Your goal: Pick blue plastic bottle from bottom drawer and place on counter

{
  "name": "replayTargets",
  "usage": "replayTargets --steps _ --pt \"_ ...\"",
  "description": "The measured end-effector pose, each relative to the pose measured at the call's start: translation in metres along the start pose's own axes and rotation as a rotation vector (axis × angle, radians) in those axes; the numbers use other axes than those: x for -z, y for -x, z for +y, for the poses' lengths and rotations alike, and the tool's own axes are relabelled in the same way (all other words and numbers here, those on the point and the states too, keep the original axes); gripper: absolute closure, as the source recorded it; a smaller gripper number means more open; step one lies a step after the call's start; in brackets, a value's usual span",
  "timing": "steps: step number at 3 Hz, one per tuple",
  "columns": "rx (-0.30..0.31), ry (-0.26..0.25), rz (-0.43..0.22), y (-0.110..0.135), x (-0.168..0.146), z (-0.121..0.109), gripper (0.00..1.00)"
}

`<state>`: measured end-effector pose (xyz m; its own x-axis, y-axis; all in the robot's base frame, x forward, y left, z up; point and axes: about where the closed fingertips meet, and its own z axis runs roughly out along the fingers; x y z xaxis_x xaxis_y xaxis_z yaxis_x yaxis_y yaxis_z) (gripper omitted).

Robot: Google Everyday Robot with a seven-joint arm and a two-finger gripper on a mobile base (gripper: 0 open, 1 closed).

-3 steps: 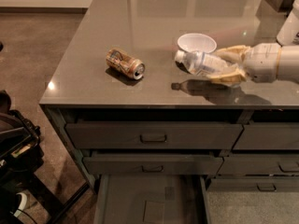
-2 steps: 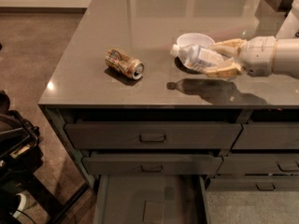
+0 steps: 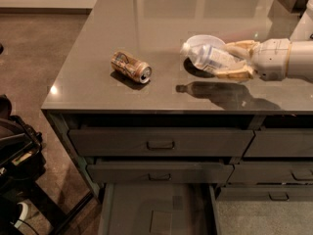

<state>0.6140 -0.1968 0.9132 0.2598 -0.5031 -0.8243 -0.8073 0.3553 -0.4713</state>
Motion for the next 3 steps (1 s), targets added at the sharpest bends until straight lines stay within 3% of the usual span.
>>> replayTargets --steps 1,2,3 --pt "0.000 0.000 0.000 0.0000 0.0000 0.0000 0.12" --pt "0.000 0.000 0.000 0.0000 -0.0001 0.0000 0.00" --pt "0.000 0.000 0.000 0.0000 -0.0001 0.0000 0.00"
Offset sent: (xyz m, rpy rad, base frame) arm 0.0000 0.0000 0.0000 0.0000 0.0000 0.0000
